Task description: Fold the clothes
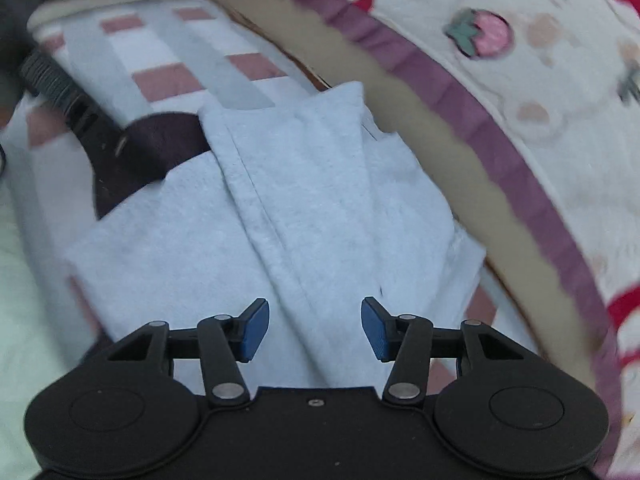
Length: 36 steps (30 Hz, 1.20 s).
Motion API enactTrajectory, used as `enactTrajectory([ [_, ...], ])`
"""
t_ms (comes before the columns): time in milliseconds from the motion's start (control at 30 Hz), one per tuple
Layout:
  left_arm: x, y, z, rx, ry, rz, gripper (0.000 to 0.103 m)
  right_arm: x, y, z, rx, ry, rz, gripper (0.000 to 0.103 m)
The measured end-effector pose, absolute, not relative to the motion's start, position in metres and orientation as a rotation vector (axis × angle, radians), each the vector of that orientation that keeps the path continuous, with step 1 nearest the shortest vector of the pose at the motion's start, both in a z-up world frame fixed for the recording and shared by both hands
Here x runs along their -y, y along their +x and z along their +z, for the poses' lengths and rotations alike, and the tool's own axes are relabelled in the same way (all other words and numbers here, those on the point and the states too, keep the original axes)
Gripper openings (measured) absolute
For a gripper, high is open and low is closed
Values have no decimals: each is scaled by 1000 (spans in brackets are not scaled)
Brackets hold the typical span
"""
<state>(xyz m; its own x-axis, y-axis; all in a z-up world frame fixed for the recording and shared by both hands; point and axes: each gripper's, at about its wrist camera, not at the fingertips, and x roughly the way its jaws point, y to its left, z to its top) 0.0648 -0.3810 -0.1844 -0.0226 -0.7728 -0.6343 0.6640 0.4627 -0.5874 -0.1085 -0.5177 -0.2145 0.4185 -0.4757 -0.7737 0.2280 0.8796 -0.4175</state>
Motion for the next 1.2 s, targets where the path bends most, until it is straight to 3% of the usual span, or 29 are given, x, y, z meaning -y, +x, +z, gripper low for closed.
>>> enactTrajectory([
  [167,375,97,-202,-1134,-306,-1080,48,518,-90,-228,-1008,-324,-366,55],
  [367,404,127,-214,-1160,-438,-1109,51,544,-69,-234,-935,-166,-359,58],
  [400,409,128,-216,-1167,-463,-1118,49,548,-67,-235,-920,-128,-364,59],
  [433,414,128,-216,-1156,-440,-1132,33,550,-64,-238,-911,-110,-364,60],
  [467,420,127,-216,-1137,-393,-1149,1,549,-63,-239,-906,-111,-362,60],
  [633,425,118,-194,-981,-319,-1185,1,529,-58,-231,-856,-181,-344,60],
  [900,421,117,-166,-953,-422,-1266,1,497,-33,-225,-841,-283,-483,63],
  [967,420,117,-162,-947,-429,-1282,1,501,-22,-229,-826,-331,-496,59],
  [1033,418,115,-157,-922,-426,-1316,1,516,-19,-220,-813,-263,-479,5],
  [1067,415,114,-153,-893,-425,-1353,1,525,-17,-214,-807,-226,-470,1],
  [1200,406,102,-131,-747,-392,-1433,3,567,-40,-177,-705,-35,-551,1],
])
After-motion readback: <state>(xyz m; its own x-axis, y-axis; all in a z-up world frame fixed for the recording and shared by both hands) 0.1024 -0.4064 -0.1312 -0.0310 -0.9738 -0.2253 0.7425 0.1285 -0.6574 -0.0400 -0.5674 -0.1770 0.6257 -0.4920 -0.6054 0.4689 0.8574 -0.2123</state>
